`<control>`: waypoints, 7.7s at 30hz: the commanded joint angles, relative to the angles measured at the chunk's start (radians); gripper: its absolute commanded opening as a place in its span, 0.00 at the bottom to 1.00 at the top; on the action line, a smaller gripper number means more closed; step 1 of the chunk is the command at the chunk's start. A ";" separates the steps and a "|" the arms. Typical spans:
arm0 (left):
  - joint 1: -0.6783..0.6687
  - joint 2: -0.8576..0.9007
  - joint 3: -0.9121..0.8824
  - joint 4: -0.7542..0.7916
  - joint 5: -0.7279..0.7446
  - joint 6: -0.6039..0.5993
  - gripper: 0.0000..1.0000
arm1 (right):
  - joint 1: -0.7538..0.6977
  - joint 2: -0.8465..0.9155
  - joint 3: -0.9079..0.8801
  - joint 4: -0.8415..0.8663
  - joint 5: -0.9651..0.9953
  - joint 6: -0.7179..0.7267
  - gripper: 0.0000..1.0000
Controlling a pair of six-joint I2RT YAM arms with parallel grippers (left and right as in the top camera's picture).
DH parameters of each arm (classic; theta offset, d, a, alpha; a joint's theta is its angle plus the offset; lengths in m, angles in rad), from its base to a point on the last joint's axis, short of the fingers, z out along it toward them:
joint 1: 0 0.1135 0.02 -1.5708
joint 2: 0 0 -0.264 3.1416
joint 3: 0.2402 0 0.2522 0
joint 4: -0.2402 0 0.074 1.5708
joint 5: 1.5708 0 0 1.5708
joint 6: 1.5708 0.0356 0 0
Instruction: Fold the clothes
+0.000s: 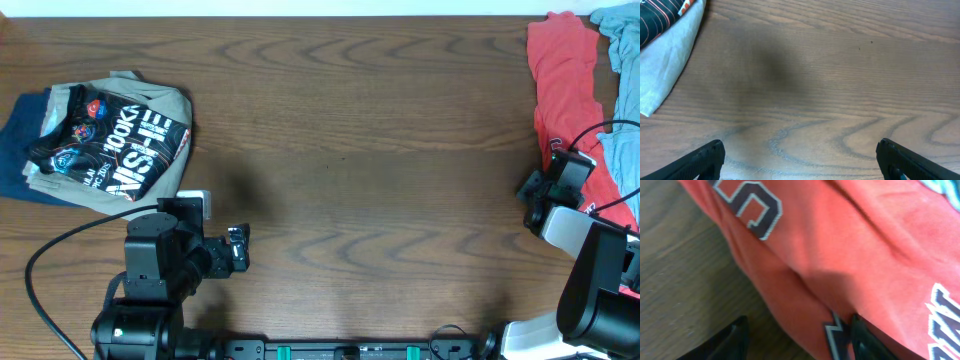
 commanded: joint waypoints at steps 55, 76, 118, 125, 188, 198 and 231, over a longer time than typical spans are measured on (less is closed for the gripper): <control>0.003 0.000 0.019 -0.003 0.008 -0.005 0.98 | 0.187 -0.475 -0.011 -0.273 -0.950 -0.082 0.01; 0.003 0.000 0.019 0.002 0.009 -0.005 0.98 | 0.439 -0.587 -0.011 -0.283 -0.906 -0.162 0.99; -0.439 0.962 -0.013 0.905 0.405 -0.261 0.98 | 0.052 -0.327 -0.011 -0.672 -0.120 0.195 0.77; -0.549 1.080 -0.013 1.115 0.397 -0.267 0.95 | 0.052 -0.327 -0.011 -0.671 -0.120 0.191 0.78; -0.496 1.260 0.360 0.144 0.056 -0.327 0.98 | 0.052 -0.327 -0.011 -0.653 -0.108 0.169 0.84; -0.529 1.300 0.360 -0.105 0.056 -0.312 0.06 | 0.052 -0.327 -0.011 -0.604 -0.108 0.134 0.84; -0.356 1.000 0.360 -0.047 -0.135 -0.367 0.06 | 0.026 -0.101 0.003 -0.130 -0.494 -0.133 0.01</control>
